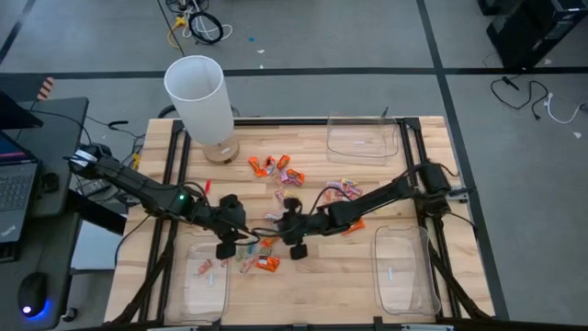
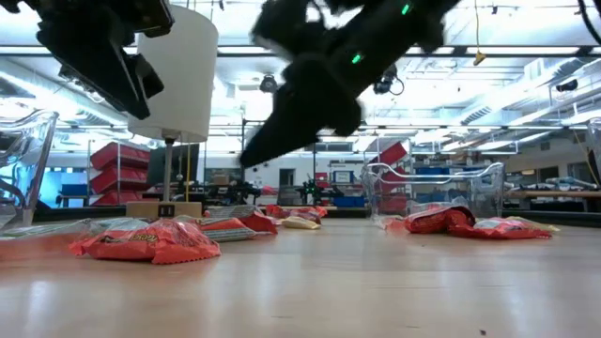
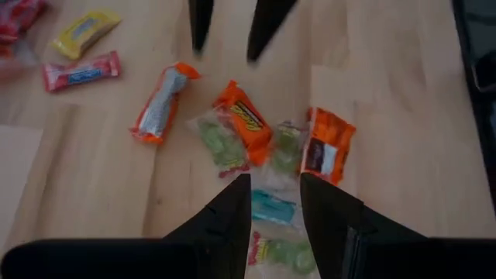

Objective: Sort candy
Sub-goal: Put the blue gummy into the bottom left transparent bin

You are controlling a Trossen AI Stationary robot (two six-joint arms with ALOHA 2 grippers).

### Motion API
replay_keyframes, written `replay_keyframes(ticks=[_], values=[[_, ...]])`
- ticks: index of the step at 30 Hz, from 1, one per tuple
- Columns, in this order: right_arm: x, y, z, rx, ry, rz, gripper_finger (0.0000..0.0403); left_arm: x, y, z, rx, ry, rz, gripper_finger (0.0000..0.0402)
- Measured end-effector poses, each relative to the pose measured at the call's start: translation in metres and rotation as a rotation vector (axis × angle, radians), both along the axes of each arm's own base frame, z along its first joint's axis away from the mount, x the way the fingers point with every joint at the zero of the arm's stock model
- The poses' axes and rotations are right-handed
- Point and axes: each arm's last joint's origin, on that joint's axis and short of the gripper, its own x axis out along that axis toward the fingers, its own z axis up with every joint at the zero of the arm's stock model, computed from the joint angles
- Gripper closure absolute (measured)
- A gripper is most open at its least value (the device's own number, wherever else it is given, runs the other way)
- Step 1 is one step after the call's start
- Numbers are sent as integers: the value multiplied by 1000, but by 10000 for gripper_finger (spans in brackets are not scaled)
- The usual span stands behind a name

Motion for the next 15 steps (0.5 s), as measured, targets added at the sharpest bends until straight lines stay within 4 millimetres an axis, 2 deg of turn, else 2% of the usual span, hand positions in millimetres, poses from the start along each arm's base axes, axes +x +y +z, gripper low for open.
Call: replay_keyframes(ticks=[5, 10, 15], values=[[-32, -4, 36, -42, 59, -68, 240, 0, 1, -1, -44, 0, 80, 286], [-69, -9, 64, 19, -34, -91, 241, -5, 3, -16, -46, 44, 104, 286], [-97, -12, 66, 109, -158, -119, 241, -7, 3, -27, -107, 45, 157, 286]])
